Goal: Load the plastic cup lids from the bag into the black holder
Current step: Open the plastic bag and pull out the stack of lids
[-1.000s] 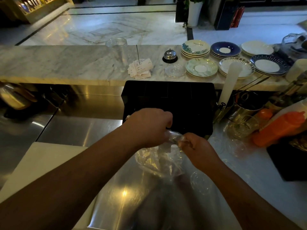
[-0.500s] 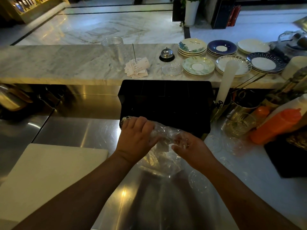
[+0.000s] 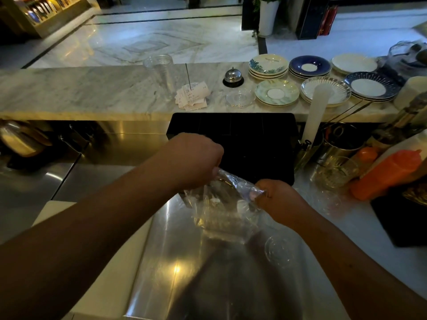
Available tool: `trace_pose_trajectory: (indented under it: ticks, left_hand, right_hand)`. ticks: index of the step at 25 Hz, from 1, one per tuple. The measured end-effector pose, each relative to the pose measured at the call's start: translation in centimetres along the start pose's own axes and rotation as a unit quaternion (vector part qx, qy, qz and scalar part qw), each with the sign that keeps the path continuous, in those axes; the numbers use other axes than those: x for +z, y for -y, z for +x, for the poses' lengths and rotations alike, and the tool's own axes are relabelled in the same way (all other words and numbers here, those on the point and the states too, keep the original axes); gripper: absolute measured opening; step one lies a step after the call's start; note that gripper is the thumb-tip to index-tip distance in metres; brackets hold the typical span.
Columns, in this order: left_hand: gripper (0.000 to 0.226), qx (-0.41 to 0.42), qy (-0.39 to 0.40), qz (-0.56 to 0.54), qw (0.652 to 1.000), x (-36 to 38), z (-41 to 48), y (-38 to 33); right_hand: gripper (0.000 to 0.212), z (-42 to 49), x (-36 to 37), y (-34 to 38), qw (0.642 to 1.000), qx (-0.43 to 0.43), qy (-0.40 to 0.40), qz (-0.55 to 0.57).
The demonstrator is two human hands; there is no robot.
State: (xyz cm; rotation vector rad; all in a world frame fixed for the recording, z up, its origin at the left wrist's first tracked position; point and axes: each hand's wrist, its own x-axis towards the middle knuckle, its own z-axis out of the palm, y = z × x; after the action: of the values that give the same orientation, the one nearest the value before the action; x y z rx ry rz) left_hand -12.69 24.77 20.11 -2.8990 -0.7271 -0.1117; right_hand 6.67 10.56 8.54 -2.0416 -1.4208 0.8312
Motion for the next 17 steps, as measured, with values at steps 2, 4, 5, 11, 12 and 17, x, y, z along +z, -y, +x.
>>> trace_pose_trajectory:
  ticks: [2, 4, 5, 11, 12, 17]
  left_hand:
    - [0.041, -0.059, -0.057, -0.028, 0.996, 1.8, -2.0, -0.2]
    - [0.059, -0.098, -0.11, -0.048, 0.988, 4.5, -4.5, -0.4]
    - [0.062, -0.103, -0.128, -0.051, 0.985, 6.0, -5.5, -0.5]
    - [0.036, -0.097, -0.2, -0.003, 0.975, 10.5, -5.8, -0.4]
    - [0.029, -0.094, -0.202, -0.006, 0.975, 10.5, -5.5, -0.4]
    - [0.013, -0.083, -0.186, -0.045, 0.978, 8.1, -4.6, -0.3]
  right_hand:
    - [0.024, 0.3, 0.0, -0.4, 1.0, 0.001, 0.009, 0.004]
    - [0.023, 0.4, 0.3, -0.9, 0.999, 0.009, 0.007, 0.034]
    - [0.022, 0.3, 0.4, -1.1, 0.999, 0.008, 0.0, 0.04]
    - [0.021, 0.1, 0.9, -1.4, 0.999, 0.011, 0.008, 0.041]
    - [0.02, 0.1, 1.0, -1.3, 0.999, 0.015, 0.01, 0.037]
    - [0.008, -0.4, 1.5, -1.1, 1.0, 0.014, 0.017, 0.02]
